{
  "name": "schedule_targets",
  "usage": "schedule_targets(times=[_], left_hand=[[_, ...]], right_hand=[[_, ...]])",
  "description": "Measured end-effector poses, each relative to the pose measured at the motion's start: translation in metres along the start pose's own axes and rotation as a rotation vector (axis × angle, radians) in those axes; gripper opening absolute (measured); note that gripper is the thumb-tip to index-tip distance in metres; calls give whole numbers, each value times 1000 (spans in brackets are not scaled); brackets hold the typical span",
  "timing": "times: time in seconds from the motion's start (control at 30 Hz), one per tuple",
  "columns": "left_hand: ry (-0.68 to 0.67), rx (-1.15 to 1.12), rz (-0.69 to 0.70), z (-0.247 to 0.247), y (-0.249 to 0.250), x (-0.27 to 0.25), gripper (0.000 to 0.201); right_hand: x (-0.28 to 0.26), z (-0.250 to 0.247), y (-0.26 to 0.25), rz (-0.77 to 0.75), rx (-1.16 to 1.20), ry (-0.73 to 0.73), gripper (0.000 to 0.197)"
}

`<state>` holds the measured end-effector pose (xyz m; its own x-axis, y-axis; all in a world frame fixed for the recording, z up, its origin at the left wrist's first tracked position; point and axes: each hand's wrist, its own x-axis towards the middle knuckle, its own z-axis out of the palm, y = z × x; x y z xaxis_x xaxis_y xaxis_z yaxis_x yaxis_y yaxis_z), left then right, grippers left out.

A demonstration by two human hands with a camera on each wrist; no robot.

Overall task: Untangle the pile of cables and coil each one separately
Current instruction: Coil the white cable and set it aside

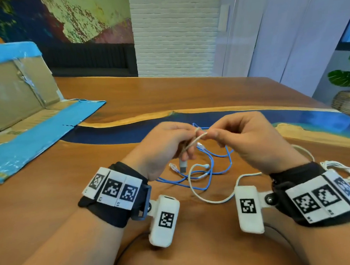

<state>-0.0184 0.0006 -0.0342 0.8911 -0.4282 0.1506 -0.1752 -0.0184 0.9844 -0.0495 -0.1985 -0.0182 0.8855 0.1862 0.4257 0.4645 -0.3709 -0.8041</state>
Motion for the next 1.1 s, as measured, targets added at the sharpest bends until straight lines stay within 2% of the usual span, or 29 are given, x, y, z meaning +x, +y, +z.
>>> schedule_targets(times=[0.07, 0.13, 0.27, 0.37, 0.5, 0.63, 0.73, 0.9, 0.97, 1.03, 1.1], left_hand=[[-108, 52, -37, 5, 3, -5, 41], [-148, 40, -51, 9, 5, -7, 45], [-59, -261, -37, 8, 6, -5, 37], [19, -520, 21, 6, 9, -2, 35], [128, -713, 92, 8, 8, 2, 31], [284, -584, 115, 5, 3, 6, 31], [330, -404, 128, 1, 0, 8, 32], [187, -14, 24, 4, -7, 7, 23], [100, 105, -15, 5, -8, 6, 30], [51, 116, -50, 6, -7, 3, 42], [19, 22, -87, 4, -4, 1, 53]], right_hand=[[2, -3, 7, -10, -55, 76, 13], [4, -1, 13, -7, -79, 129, 12], [8, 0, 20, 7, -94, 185, 13], [7, 3, 20, 102, -94, 103, 24], [3, 21, 16, 195, -130, -145, 27], [0, 30, 17, 252, -137, -302, 21], [-3, 31, 10, 237, -90, -342, 16], [-2, 24, 4, 139, -2, -185, 14], [0, 21, 6, 133, 105, -123, 16], [3, 13, 9, 149, 225, 19, 16], [6, -1, 11, 176, 368, 140, 14]])
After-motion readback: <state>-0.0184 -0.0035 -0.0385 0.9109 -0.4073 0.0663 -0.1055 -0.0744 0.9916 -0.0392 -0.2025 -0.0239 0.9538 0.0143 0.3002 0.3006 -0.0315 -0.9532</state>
